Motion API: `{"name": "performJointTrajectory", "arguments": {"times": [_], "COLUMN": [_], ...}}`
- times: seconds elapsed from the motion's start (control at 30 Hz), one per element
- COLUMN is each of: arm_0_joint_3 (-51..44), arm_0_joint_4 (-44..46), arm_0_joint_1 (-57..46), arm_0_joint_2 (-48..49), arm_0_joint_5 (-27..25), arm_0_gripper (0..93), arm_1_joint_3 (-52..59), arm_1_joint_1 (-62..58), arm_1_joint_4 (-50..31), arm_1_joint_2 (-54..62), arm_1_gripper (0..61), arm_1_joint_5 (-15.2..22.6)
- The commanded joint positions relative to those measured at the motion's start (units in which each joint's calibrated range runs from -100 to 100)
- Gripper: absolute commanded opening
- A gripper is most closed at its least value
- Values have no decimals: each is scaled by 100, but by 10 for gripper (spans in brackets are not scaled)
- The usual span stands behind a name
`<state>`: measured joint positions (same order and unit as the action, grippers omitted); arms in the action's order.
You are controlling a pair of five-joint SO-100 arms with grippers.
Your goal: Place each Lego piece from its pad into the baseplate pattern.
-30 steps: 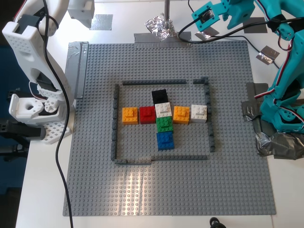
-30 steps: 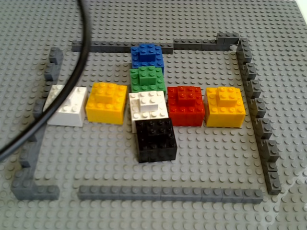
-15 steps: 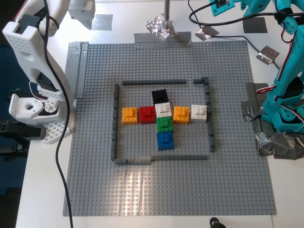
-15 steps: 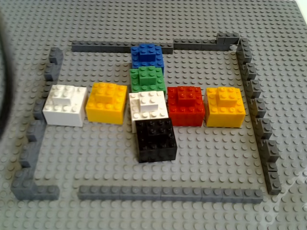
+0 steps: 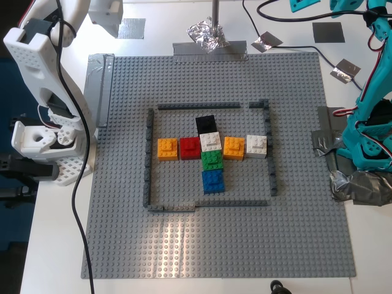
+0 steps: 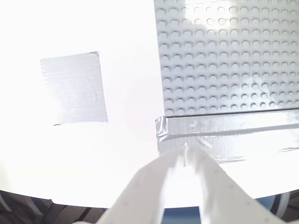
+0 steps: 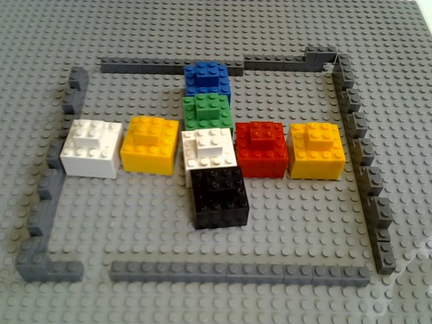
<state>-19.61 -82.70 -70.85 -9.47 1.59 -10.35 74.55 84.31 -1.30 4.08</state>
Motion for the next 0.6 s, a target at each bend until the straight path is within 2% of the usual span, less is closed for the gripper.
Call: {"name": "performJointTrajectory", "arguments": {"times": [0.0,0.57], "arm_0_joint_3": [-138,-12], "arm_0_joint_4": [27,35], "arm_0_joint_1": [-43,-35], "arm_0_joint_2": [389,449], "arm_0_joint_5": [24,29], "arm_0_gripper": [59,59], "arm_1_joint_3": [-387,-451], "arm_1_joint_1": [35,-15], "arm_1_joint_4": [-50,169], "arm_1_joint_2": [61,121], "arm_1_gripper": [2,2], "arm_1_joint_5": [24,83]}}
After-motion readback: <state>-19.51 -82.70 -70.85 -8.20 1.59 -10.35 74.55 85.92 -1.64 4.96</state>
